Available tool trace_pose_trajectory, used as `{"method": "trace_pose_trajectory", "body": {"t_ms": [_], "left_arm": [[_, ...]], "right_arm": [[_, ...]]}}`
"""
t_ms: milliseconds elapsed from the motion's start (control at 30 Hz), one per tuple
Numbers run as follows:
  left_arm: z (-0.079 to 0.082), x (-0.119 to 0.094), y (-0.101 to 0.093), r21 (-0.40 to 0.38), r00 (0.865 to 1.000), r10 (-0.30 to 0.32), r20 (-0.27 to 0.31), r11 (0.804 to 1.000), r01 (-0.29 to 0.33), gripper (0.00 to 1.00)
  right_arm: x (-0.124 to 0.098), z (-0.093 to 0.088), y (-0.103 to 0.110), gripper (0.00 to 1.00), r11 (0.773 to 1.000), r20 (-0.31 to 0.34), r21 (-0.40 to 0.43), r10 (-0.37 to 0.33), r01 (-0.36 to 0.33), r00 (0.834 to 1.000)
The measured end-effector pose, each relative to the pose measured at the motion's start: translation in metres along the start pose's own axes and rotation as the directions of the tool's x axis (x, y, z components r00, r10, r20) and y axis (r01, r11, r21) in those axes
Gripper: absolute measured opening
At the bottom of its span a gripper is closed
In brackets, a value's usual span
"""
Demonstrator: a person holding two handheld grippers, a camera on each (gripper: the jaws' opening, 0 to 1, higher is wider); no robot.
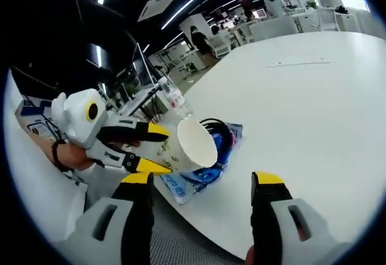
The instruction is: Arrange the tabletop items into an orderly group along one side of the table until the central work area is clear of visible clutter.
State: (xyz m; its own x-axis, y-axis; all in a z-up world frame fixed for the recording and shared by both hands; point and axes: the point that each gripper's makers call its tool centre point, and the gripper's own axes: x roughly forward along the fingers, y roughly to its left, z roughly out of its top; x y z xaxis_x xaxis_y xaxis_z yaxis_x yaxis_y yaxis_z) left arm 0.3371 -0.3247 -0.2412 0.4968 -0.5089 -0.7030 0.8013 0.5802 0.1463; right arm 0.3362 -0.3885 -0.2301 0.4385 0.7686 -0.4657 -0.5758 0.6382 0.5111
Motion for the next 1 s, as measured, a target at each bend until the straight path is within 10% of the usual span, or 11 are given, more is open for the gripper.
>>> {"method": "trace_pose_trajectory", "body": {"t_ms": [333,567,1000], "left_arm": [[0.015,0.008,-0.030,0.230,0.999,-0.052,-0.008,0.972,0.053,0.34],[0.019,0.010,-0.040,0.236,0.995,-0.096,0.003,0.967,0.093,0.34],[0.019,0.006,-0.048,0.266,0.992,-0.126,0.012,0.957,0.118,0.34]], "right_arm": [[0.007,-0.002,0.020,0.47,0.996,-0.009,-0.003,0.087,-0.087,0.996],[0.011,-0.007,0.024,0.45,0.994,-0.019,0.015,0.104,-0.104,0.994],[0.016,-0.014,0.038,0.11,0.986,-0.034,0.023,0.169,-0.168,0.985]]}}
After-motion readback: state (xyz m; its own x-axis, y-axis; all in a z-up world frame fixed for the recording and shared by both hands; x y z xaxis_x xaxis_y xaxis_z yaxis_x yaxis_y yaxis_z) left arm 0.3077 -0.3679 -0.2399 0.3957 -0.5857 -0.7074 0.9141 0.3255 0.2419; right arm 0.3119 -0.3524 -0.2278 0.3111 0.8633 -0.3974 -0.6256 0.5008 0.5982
